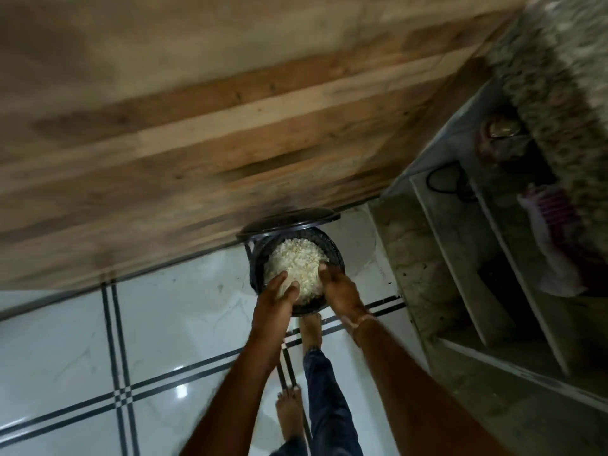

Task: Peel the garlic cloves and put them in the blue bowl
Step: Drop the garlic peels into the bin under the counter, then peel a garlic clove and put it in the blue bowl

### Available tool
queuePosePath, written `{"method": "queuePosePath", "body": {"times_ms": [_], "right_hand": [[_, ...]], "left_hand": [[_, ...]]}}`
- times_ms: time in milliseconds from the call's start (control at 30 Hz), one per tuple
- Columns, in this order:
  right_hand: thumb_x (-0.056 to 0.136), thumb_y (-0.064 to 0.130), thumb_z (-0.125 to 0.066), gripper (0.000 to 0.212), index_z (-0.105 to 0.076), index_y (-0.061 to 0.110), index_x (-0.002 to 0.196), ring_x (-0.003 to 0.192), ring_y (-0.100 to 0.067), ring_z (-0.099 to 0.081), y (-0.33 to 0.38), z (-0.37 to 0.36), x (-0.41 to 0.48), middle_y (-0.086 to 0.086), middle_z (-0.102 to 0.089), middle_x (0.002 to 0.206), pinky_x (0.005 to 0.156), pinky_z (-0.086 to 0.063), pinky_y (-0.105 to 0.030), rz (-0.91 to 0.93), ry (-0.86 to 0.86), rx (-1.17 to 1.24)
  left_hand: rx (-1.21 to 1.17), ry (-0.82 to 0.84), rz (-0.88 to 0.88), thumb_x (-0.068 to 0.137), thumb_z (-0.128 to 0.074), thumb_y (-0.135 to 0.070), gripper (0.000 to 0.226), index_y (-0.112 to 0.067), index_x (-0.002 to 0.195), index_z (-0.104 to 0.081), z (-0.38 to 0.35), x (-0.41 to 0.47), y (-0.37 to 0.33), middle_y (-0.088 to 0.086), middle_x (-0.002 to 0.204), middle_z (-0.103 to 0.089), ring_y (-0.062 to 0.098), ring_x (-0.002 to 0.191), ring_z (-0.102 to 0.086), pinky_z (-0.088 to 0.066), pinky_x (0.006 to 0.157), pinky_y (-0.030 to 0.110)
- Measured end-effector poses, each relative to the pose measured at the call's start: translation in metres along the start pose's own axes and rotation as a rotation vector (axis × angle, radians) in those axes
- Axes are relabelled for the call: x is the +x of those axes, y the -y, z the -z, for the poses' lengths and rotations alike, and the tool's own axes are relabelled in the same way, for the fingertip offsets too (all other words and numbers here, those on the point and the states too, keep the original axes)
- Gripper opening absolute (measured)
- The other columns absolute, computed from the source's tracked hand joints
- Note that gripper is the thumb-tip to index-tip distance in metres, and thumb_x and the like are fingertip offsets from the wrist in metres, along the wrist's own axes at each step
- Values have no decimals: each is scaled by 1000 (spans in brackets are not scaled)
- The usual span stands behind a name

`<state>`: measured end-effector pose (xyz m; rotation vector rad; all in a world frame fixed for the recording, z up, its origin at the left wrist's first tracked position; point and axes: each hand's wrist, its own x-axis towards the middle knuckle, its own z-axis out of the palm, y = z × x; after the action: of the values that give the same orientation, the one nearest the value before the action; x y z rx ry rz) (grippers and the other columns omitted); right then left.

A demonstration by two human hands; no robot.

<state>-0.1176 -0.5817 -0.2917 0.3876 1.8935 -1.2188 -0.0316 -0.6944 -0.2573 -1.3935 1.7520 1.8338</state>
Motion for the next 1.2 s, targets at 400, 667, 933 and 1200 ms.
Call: {"method": "queuePosePath", "body": {"times_ms": [400, 667, 933, 1200], "right_hand": [[105, 49, -45, 49, -58, 23, 144, 128, -3, -55, -22, 92, -321, 10, -59, 141, 107, -45, -22, 391, -357, 135], [102, 56, -38, 48, -60, 31, 136, 113, -5, -60, -91, 192, -428, 9, -61, 126, 99, -54, -35, 502, -675, 20], [108, 38, -48, 35, -63, 26, 137, 120, -8, -58, -204, 321, -488, 9, -62, 131, 98, -48, -27, 408, -951, -13], [107, 33, -52, 32, -65, 23, 136, 121, -16, -59, -294, 455, -514, 3, -65, 131, 96, -49, -33, 293, -1092, 2]], "left_hand": [[721, 56, -643, 98, -66, -25, 44, -20, 141, -60, -7, -250, -73, 6, 144, -61, 26, 134, -53, -43, 111, 38], [816, 339, -908, 100, -64, -34, 48, -31, 146, -52, -105, -365, -54, -3, 150, -50, 19, 139, -47, -44, 108, 35], [927, 481, -1094, 98, -67, -32, 45, -25, 142, -59, -264, -459, -11, 0, 146, -56, 21, 132, -54, -45, 106, 34], [1048, 647, -1088, 96, -70, -32, 44, -24, 138, -63, -416, -517, 34, 1, 140, -62, 21, 128, -57, -47, 103, 32]]}}
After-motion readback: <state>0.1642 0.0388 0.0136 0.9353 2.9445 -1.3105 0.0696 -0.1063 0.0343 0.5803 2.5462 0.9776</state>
